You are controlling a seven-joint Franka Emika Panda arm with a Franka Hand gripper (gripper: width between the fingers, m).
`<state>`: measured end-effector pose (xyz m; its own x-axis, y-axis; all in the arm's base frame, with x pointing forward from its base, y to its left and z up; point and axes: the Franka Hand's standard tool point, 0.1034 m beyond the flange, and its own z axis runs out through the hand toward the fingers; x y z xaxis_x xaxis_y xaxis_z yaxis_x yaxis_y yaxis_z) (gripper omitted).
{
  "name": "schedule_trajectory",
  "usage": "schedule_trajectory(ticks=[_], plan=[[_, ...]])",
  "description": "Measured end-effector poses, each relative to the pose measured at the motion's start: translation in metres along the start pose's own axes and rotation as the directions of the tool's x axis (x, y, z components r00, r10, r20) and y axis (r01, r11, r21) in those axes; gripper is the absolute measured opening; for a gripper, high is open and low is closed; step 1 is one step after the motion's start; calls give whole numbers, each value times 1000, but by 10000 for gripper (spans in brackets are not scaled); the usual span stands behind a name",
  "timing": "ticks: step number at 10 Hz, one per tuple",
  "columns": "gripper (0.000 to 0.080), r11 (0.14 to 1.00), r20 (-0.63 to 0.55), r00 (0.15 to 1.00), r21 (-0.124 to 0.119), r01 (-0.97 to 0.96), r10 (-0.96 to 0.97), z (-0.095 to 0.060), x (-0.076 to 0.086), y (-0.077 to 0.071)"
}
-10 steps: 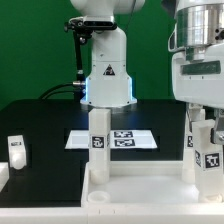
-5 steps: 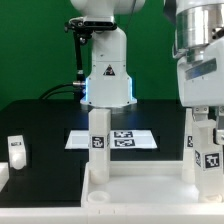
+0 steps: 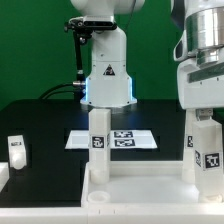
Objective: Assemble desk
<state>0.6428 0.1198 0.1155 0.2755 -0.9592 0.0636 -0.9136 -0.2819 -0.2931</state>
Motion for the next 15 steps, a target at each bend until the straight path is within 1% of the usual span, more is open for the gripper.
schedule_trajectory(ticks=[1,2,3,4,6,8,9,10,11,12,13,15], plan=[[648,992,-2,992,1,126,-126,-1,3,0],[648,958,-4,958,0,287,-287,-2,13,3],[648,911,-10,911,-1,412,-412,-2,22,5],[648,846,-11,846,-6,533,-533,-2,28,8],[648,731,-7,731,-15,683,-683,0,21,8],[648,680,-8,680,-20,733,-733,0,25,8],[648,611,-8,612,-26,791,-791,0,25,8],[648,576,41,576,-16,817,-816,-3,23,10],[648,520,79,518,3,854,-852,-9,22,7],[648,494,72,492,18,869,-868,-15,14,-1],[648,421,67,419,17,907,-906,-14,15,1],[648,423,67,421,11,906,-904,-14,18,1]])
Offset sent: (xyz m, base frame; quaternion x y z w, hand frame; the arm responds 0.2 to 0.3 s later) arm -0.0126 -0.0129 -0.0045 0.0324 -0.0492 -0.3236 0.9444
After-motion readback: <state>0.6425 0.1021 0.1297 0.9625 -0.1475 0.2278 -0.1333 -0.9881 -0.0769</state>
